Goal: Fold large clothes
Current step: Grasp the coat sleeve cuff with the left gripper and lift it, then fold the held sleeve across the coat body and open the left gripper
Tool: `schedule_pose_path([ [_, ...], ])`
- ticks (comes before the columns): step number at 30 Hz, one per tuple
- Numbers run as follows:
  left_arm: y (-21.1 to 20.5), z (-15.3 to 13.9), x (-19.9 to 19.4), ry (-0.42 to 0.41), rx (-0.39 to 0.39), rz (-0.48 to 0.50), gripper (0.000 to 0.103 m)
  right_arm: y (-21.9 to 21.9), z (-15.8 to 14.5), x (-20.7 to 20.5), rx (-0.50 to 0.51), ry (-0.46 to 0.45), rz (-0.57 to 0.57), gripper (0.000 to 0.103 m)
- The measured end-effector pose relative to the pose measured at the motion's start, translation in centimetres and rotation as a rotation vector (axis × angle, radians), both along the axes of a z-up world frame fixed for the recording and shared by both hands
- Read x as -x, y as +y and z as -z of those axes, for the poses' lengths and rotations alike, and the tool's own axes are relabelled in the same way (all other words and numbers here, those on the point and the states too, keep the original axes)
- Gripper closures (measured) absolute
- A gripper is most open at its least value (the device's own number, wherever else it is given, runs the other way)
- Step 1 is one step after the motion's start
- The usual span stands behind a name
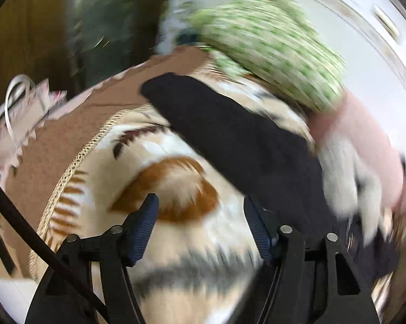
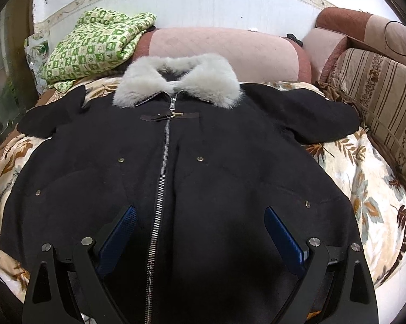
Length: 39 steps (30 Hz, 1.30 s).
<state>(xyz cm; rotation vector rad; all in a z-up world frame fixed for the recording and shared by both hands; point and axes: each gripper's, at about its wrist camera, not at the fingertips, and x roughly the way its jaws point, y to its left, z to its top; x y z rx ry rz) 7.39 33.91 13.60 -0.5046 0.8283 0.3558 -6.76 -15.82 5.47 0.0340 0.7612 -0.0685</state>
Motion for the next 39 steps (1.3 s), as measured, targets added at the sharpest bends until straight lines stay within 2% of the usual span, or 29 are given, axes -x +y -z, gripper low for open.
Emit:
schedule_pose_path([
  [4,7.1,3.1,-5.1,0.009,0.226,-0.052,0.033,-0.5,0.5,-0.7,0.012,0.018,0.020,0.005],
  [7,10.4,5.4,-7.6,0.007,0.319,-0.079,0.033,-0.9,1.2,-1.5,0.019,0.042,0.035,0.005],
  [11,13.5,8.7,-9.8,-0.055,0.503,-0.099,0.033,-0.9,2.2,-2.9,0.040,0.078,0.043,0.005],
  [13,14.1,9.5,-11.2,-0.092,0.542,-0.082,0.033,-0.7,2.4,-3.5,0.057,0.089,0.040,0.005],
  [15,13.9,10.0,-12.9,-0.101,0.536,-0.044,0.033,-0.5,2.7,-4.1,0.075,0.095,0.035,0.005],
  [18,12.9,10.9,-15.8,-0.055,0.502,0.005,0.032,-0.1,3.2,-4.8,0.098,0.112,0.023,0.005],
  [23,12.6,11.8,-18.3,-0.037,0.484,0.014,0.031,0.3,4.1,-5.4,0.128,0.136,0.009,0.005],
  [24,12.7,11.8,-18.3,-0.031,0.468,0.006,0.040,0.4,4.2,-5.5,0.135,0.136,0.006,0.005],
  [25,12.6,11.6,-18.3,-0.012,0.428,-0.010,0.068,0.5,4.4,-5.5,0.146,0.137,0.003,0.005],
  [26,12.5,11.3,-18.3,0.015,0.374,-0.023,0.081,0.6,4.5,-5.5,0.152,0.135,0.001,0.005],
  [28,12.7,10.6,-17.7,0.022,0.319,-0.043,0.095,0.7,4.5,-5.6,0.157,0.126,-0.007,0.005],
  [30,13.2,9.1,-16.5,0.015,0.269,-0.079,0.100,0.7,4.6,-5.6,0.155,0.119,-0.017,0.005],
  [33,13.1,5.3,-14.8,-0.004,0.157,-0.133,0.103,0.7,4.6,-5.5,0.146,0.109,-0.026,0.005],
  [35,11.8,2.1,-13.9,-0.031,0.085,-0.101,0.103,0.6,4.4,-5.4,0.127,0.104,-0.039,0.005],
  [38,10.3,-0.9,-12.9,-0.069,0.075,-0.037,0.101,0.4,3.8,-4.8,0.089,0.074,-0.069,0.007],
  [39,10.0,-1.5,-12.6,-0.076,0.067,-0.044,0.093,0.4,3.6,-4.6,0.078,0.065,-0.074,0.007],
])
